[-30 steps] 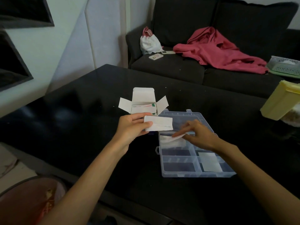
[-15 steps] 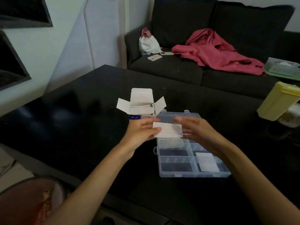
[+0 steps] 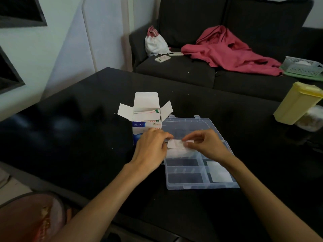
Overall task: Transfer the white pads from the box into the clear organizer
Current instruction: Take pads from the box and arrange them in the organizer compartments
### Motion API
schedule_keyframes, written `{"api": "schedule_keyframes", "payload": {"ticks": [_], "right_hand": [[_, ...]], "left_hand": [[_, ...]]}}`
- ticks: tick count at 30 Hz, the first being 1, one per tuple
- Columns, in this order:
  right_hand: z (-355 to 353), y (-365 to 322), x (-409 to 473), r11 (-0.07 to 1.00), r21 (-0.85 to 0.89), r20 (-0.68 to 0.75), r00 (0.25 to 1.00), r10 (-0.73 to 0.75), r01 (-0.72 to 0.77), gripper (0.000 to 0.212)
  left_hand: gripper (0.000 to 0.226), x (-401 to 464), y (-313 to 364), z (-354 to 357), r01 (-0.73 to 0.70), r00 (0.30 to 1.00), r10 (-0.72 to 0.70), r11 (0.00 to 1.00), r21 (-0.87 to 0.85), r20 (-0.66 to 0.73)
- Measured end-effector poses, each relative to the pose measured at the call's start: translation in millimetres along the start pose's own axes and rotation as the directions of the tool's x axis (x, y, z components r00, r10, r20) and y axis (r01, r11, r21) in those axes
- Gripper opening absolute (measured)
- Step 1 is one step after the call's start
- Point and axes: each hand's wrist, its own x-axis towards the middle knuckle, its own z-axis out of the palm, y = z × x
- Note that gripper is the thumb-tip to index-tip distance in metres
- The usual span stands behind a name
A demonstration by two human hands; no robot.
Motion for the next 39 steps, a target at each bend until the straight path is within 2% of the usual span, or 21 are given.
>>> {"api": "schedule_keyframes", "payload": {"ticks": [2, 6, 10, 13, 15, 20, 27, 33, 39], "right_hand": [[2.8, -0.7, 2.8, 0.999, -0.049, 0.027, 0.999, -0.018, 0.019, 0.014], [6.0, 1.6, 9.5, 0.957, -0.288, 0.021, 1.0, -0.022, 0.027, 0.013], [8.1, -0.6, 10.8, 0.899, -0.429, 0.031, 0.996, -0.079, 0.085, 0.016], [2.6, -5.2, 9.5, 0.855, -0.507, 0.071, 0.993, -0.091, 0.114, 0.018], [-7.0, -5.8, 8.9, 0.849, -0.52, 0.069, 0.995, -0.065, 0.092, 0.017], [-27.2, 2.7, 14.8, 0.81, -0.577, -0.01, 0.993, 0.118, -0.103, 0.021], [-9.1, -0.9, 19.8, 0.73, -0.674, -0.019, 0.99, 0.138, -0.114, 0.023], [1.0, -2.6, 22.7, 0.737, -0.65, -0.044, 0.977, 0.207, -0.185, 0.034], [2.2, -4.9, 21.3, 0.702, -0.673, -0.111, 0.97, 0.216, -0.234, 0.038]], "left_hand": [[0.031, 0.1, -1.4, -0.6, -0.025, 0.999, 0.024, 0.998, 0.06, 0.024], [0.034, -0.2, -1.9, 2.3, -0.075, 0.993, 0.055, 0.979, 0.189, 0.107], [0.034, -1.6, -3.1, 6.2, -0.126, 0.981, 0.084, 0.961, 0.247, 0.174], [0.035, -1.5, -4.0, 7.4, -0.145, 0.981, 0.102, 0.95, 0.278, 0.162], [0.035, -0.7, -4.0, 6.0, -0.135, 0.986, 0.101, 0.951, 0.279, 0.134], [0.038, -0.4, 1.1, 4.3, -0.129, 0.987, 0.094, 0.948, 0.289, 0.134], [0.038, 0.0, 0.7, 7.6, -0.114, 0.975, 0.054, 0.953, 0.282, 0.214], [0.037, 1.4, -1.6, 3.4, -0.097, 0.992, 0.069, 0.957, 0.273, 0.109], [0.04, -0.9, -0.7, 8.6, -0.103, 0.984, 0.047, 0.937, 0.333, 0.173]]}}
